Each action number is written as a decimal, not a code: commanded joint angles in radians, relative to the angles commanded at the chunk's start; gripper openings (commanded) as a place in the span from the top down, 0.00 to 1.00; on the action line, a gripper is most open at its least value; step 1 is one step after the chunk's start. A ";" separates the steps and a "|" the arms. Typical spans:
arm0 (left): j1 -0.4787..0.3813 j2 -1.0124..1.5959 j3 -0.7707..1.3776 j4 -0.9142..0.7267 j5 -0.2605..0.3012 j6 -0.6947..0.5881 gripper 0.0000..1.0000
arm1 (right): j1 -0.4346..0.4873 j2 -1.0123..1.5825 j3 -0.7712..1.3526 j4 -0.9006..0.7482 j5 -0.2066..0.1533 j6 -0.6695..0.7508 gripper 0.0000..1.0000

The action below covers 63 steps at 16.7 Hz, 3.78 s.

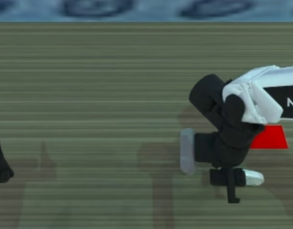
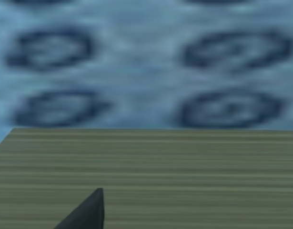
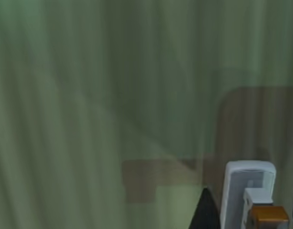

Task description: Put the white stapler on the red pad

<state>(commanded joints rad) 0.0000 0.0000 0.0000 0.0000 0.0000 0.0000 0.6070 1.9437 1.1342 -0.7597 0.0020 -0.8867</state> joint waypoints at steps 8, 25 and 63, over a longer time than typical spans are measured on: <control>0.000 0.000 0.000 0.000 0.000 0.000 0.00 | 0.000 0.000 0.000 0.000 0.000 0.000 1.00; 0.000 0.000 0.000 0.000 0.000 0.000 0.00 | 0.006 -0.142 0.239 -0.381 -0.001 -0.004 1.00; 0.000 0.000 0.000 0.000 0.000 0.000 0.00 | -0.679 0.040 0.465 -0.460 -0.224 2.384 1.00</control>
<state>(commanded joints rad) 0.0000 0.0000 0.0000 0.0000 0.0000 0.0000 -0.0725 1.9841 1.5988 -1.2192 -0.2223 1.4968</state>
